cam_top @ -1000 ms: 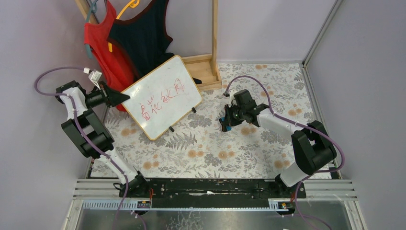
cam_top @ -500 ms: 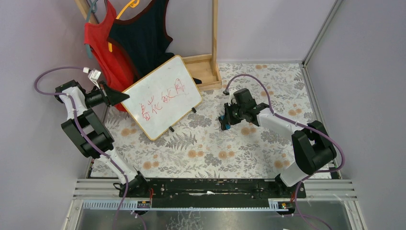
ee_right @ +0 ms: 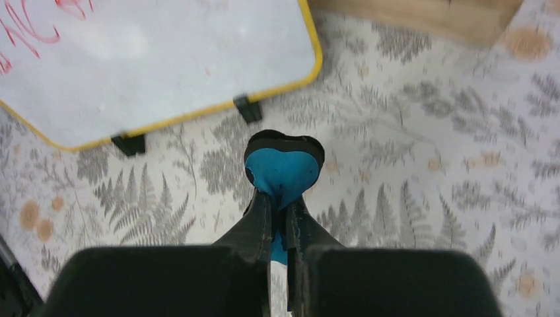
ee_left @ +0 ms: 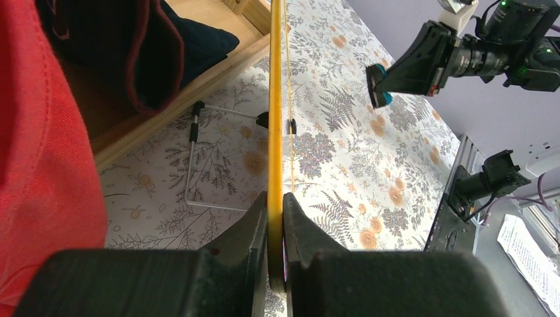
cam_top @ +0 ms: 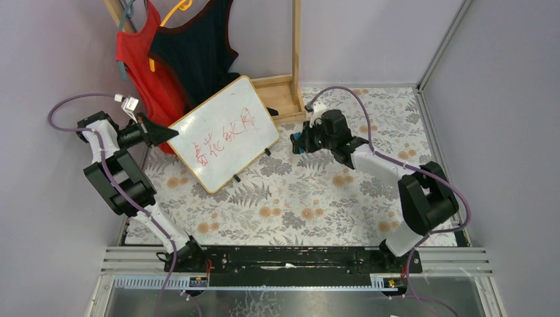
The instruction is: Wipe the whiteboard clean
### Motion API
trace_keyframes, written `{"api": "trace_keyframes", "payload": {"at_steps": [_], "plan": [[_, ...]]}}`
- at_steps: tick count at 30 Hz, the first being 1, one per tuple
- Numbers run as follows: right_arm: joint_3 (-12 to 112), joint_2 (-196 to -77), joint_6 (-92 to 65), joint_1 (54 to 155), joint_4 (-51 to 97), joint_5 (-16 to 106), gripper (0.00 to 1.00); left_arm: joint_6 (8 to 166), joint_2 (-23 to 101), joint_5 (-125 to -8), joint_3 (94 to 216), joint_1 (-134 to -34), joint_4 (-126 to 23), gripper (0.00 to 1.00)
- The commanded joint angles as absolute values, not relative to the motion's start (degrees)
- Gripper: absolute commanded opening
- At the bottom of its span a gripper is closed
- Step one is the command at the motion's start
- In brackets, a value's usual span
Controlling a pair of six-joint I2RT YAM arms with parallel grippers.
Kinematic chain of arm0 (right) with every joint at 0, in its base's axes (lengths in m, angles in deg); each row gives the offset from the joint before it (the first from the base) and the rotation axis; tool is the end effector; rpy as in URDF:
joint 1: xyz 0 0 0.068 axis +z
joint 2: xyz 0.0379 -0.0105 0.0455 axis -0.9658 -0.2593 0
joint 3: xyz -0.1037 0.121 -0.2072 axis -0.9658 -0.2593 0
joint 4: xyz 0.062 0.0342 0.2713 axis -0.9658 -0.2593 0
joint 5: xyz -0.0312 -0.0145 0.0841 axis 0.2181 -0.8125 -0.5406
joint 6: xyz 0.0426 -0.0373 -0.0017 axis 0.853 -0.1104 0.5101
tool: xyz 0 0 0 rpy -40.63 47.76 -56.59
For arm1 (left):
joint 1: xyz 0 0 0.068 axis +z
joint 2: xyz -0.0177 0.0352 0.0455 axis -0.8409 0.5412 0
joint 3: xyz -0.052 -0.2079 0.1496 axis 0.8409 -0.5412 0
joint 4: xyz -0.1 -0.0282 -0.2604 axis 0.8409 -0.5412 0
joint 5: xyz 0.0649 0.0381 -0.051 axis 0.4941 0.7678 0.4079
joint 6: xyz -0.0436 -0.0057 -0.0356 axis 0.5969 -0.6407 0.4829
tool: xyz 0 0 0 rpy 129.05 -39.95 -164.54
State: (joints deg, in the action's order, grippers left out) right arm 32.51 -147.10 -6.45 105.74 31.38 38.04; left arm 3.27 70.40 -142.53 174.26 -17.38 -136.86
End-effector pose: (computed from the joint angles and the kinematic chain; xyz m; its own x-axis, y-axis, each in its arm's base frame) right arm 0.3238 0.2044 0.2190 -0.5317 -0.0439 -0.8458 -0.5786 0.7481 0.3249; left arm 0.2957 0.1956 0.2648 -0.4099 -0.2229 -0.8845 0.6631 0.5931 -0.4567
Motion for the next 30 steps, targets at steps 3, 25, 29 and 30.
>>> {"api": "trace_keyframes", "payload": {"at_steps": [3, 25, 29, 30], "plan": [[46.78, -157.52, -5.10, 106.10, 42.65, 36.96, 0.00, -0.25, 72.18, -140.41, 174.79, -17.82, -136.79, 0.00], [85.10, -183.11, -14.26, 115.11, 31.03, 38.33, 0.00, -0.22, 71.32, -138.19, 173.44, -17.79, -136.61, 0.00], [83.57, -183.17, -15.68, 115.96, 32.84, 40.77, 0.00, 0.02, 71.11, -137.96, 173.51, -17.77, -136.61, 0.00], [83.32, -183.17, -15.87, 116.01, 33.22, 41.56, 0.00, 0.10, 71.10, -137.96, 173.60, -17.82, -136.61, 0.00]]}}
